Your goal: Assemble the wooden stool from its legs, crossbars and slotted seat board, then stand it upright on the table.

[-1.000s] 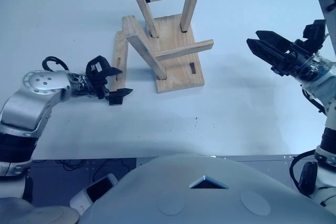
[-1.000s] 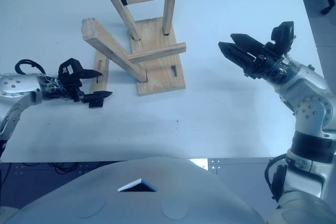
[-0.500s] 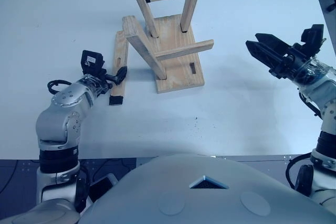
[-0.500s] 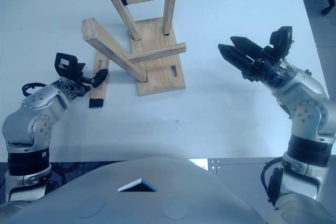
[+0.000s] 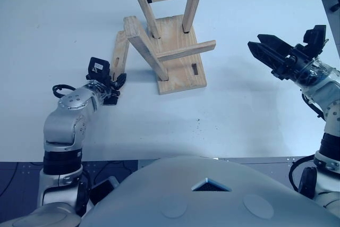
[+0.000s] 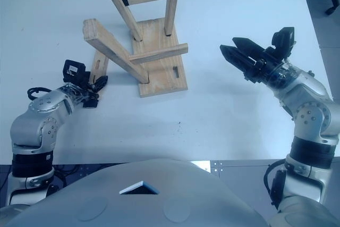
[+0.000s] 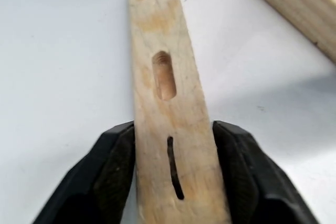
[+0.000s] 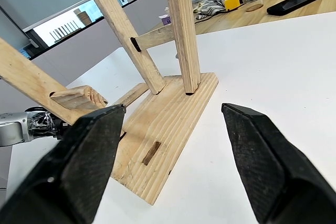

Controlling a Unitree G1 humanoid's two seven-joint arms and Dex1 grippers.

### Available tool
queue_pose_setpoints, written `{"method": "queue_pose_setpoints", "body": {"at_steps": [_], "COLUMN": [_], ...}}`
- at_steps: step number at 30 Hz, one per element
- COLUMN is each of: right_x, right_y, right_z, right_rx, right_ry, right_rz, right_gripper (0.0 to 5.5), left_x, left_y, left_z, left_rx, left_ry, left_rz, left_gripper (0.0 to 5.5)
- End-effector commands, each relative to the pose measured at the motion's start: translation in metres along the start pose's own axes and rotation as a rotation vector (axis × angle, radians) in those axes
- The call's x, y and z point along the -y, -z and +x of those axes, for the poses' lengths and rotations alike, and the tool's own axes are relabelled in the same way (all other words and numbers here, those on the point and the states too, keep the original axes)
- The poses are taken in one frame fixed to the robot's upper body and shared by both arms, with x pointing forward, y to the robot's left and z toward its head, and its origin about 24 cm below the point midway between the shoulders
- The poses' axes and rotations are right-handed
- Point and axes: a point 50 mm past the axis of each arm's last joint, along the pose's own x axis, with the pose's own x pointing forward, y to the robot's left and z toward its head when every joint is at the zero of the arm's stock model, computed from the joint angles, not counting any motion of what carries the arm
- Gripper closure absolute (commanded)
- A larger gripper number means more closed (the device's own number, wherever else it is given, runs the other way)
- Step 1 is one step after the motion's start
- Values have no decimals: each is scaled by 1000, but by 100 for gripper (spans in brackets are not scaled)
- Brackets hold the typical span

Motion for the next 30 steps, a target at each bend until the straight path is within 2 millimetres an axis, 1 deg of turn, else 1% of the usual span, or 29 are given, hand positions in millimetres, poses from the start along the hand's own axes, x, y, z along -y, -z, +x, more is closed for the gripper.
{"method": "queue_pose_setpoints", "body": {"at_steps": [1,4,5,6,7,8,9,10,11,12,13,14,15,16,17,18,19,21,22,25,30], "right_x": [1,2,2,4,6,9,11,12,12,9,5,-3,-13,-25,-37,-54,-69,-98,-106,-121,-132], "right_y": [-3,-4,-5,-8,-12,-16,-20,-26,-32,-43,-53,-67,-80,-95,-108,-122,-132,-143,-145,-148,-145], "right_z": [2,3,3,3,3,3,3,4,5,7,10,17,24,34,44,56,66,82,85,93,104], "right_rx": [17,21,27,39,56,71,82,98,117,149,182,219,251,292,327,370,395,410,406,405,403], "right_ry": [12,14,17,24,35,53,71,74,67,42,10,-44,-102,-178,-247,-340,-420,-594,-651,-733,-768], "right_rz": [-16,-19,-21,-24,-30,-46,-66,-85,-101,-100,-98,-109,-122,-134,-139,-143,-140,-110,-96,-54,-3], "right_gripper": [214,214,214,214,214,214,214,214,214,214,214,214,214,214,214,214,214,214,214,214,214], "left_x": [-9,-15,-21,-32,-44,-53,-58,-59,-60,-58,-55,-48,-39,-27,-17,-5,4,20,24,30,36], "left_y": [14,9,-1,-21,-50,-81,-105,-130,-149,-168,-184,-197,-205,-212,-216,-219,-221,-224,-226,-227,-223], "left_z": [0,1,2,2,-1,-9,-18,-31,-43,-55,-65,-73,-79,-82,-83,-82,-80,-76,-74,-69,-70], "left_rx": [-74,-44,19,135,303,478,623,769,891,994,1064,1101,1104,1085,1058,1015,980,904,880,836,837], "left_ry": [-30,-54,-84,-126,-142,-128,-92,-16,58,179,302,463,612,763,879,991,1068,1205,1236,1288,1336], "left_rz": [1,-8,-24,-56,-81,-85,-80,-74,-65,-78,-91,-93,-96,-82,-65,-44,-23,19,32,60,66], "left_gripper": [345,345,345,346,346,346,346,346,346,346,346,346,347,347,347,347,347,347,347,347,347]}}
